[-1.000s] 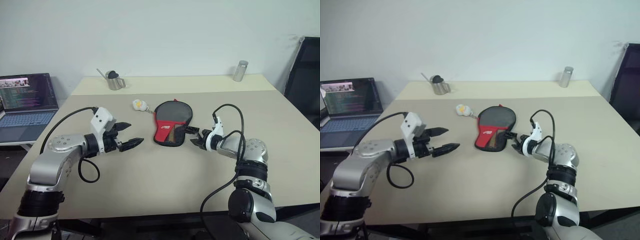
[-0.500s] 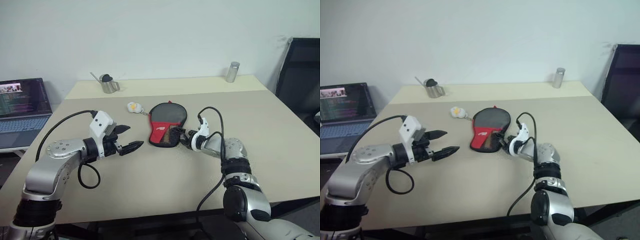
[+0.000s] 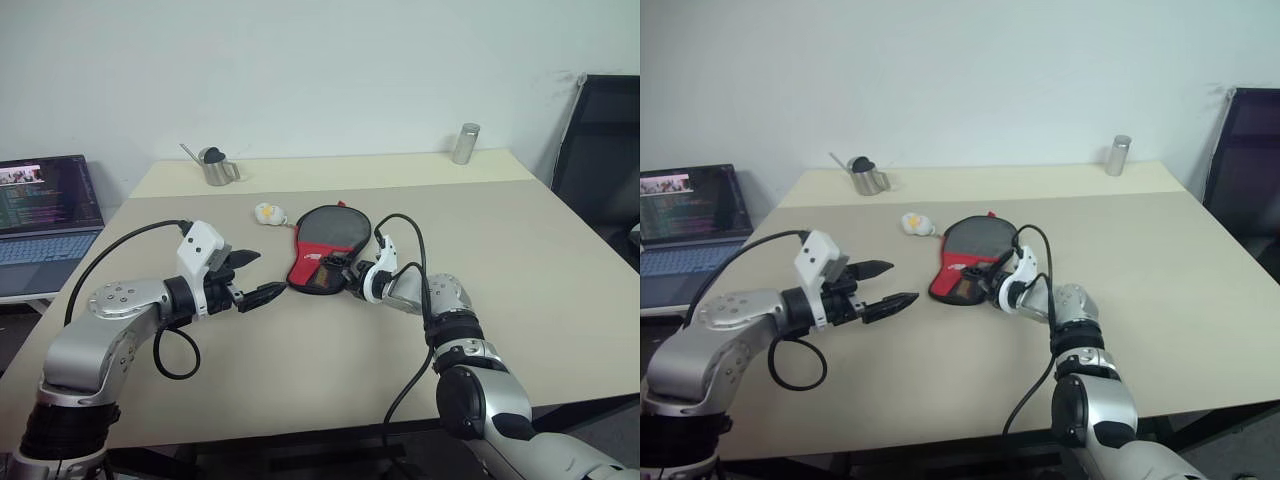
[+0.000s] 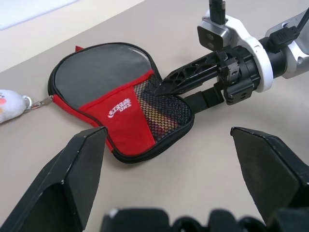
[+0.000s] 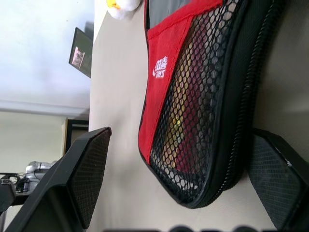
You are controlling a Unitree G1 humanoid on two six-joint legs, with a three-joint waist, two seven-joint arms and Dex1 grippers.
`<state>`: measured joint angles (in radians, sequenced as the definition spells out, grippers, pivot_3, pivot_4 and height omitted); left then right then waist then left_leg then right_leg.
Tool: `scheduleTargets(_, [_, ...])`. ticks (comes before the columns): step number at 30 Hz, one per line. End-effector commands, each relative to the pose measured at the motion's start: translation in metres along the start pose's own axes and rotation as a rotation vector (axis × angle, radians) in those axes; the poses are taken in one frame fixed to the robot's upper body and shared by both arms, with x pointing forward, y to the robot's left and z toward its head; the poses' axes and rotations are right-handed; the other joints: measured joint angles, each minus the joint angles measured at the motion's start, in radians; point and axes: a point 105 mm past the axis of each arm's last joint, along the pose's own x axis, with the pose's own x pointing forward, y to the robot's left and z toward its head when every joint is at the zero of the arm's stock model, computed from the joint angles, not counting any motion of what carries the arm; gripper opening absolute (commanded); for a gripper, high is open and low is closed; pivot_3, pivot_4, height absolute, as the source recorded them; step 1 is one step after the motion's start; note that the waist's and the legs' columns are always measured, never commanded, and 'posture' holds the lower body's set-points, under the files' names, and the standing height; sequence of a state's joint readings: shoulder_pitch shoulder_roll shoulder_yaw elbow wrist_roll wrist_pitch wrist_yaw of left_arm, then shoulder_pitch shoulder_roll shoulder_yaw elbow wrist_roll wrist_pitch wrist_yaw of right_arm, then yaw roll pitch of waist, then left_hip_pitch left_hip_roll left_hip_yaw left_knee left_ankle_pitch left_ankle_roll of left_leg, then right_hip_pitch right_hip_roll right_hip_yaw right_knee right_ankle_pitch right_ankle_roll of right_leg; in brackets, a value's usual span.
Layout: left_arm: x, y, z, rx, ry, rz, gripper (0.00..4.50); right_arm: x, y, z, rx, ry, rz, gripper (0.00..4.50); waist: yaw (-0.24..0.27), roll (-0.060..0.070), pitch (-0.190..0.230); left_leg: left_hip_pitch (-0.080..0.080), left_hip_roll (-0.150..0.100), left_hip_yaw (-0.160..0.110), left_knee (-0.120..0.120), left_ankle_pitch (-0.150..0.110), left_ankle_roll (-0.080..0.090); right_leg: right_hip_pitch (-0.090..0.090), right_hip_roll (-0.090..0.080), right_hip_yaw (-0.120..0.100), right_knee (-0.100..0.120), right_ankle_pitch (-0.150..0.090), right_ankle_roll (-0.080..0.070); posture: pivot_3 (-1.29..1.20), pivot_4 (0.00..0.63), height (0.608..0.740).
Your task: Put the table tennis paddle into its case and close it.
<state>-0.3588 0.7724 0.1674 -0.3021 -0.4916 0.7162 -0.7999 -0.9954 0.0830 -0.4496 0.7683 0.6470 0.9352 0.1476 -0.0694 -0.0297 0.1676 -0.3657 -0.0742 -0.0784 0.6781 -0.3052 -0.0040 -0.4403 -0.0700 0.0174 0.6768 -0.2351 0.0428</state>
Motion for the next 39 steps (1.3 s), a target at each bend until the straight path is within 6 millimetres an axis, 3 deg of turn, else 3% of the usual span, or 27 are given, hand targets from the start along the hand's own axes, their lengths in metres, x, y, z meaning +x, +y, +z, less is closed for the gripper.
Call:
scheduleTargets(1, [-0.007,0.002,0.013,0.045,-0.031,0.017,4.5,0.0,0.008,0.012,-0.03,-0.041,0.003,3.94,0.0,0.0,0.0,0.0,0.0,0.0,0.0,0.0,0.0,0.0,0.0,0.0,0.0,0.0,0.0,0.0,0.15,0.74])
scheduleTargets(12, [-0.004,0.001,0.013,0.05,-0.03,0.005,4.5,-0.001,0.001,0.012,-0.004,-0.054,-0.022,0.1,0.0,0.0,0.0,0.0,0.0,0.0,0.0,0.0,0.0,0.0,0.0,0.0,-0.001,0.0,0.0,0.0,0.15,0.74])
scheduleTargets(19, [-0.001,0.0,0.013,0.049,-0.032,0.0,4.5,-0.002,0.002,0.012,-0.012,-0.047,-0.02,0.04,0.0,0.0,0.0,0.0,0.0,0.0,-0.001,0.0,0.0,0.0,0.0,0.0,-0.001,0.0,0.0,0.0,0.15,0.74])
scheduleTargets(24, [0.001,0.0,0.012,0.049,-0.031,-0.009,4.5,-0.015,0.003,0.008,-0.071,0.027,-0.017,0.04,0.004,0.0,0.0,-0.001,0.0,-0.001,-0.001,0.0,0.0,0.0,0.0,0.0,-0.002,0.0,0.0,0.0,0.15,0.74])
scheduleTargets(30, [0.005,-0.002,0.01,0.048,-0.028,-0.036,4.5,-0.05,0.002,0.009,-0.162,0.088,-0.019,0.04,0.013,0.001,0.001,-0.004,0.0,-0.002,-0.001,0.0,0.0,-0.001,0.0,-0.001,-0.005,0.0,0.0,0.0,0.15,0.74])
scheduleTargets(39, [0.018,-0.002,0.011,0.057,-0.029,-0.088,4.5,-0.105,0.001,-0.033,-0.346,0.3,0.039,0.04,0.019,0.001,0.001,-0.006,0.0,-0.003,-0.002,0.0,0.001,-0.001,0.0,-0.003,-0.01,0.0,0.0,0.0,0.15,0.74])
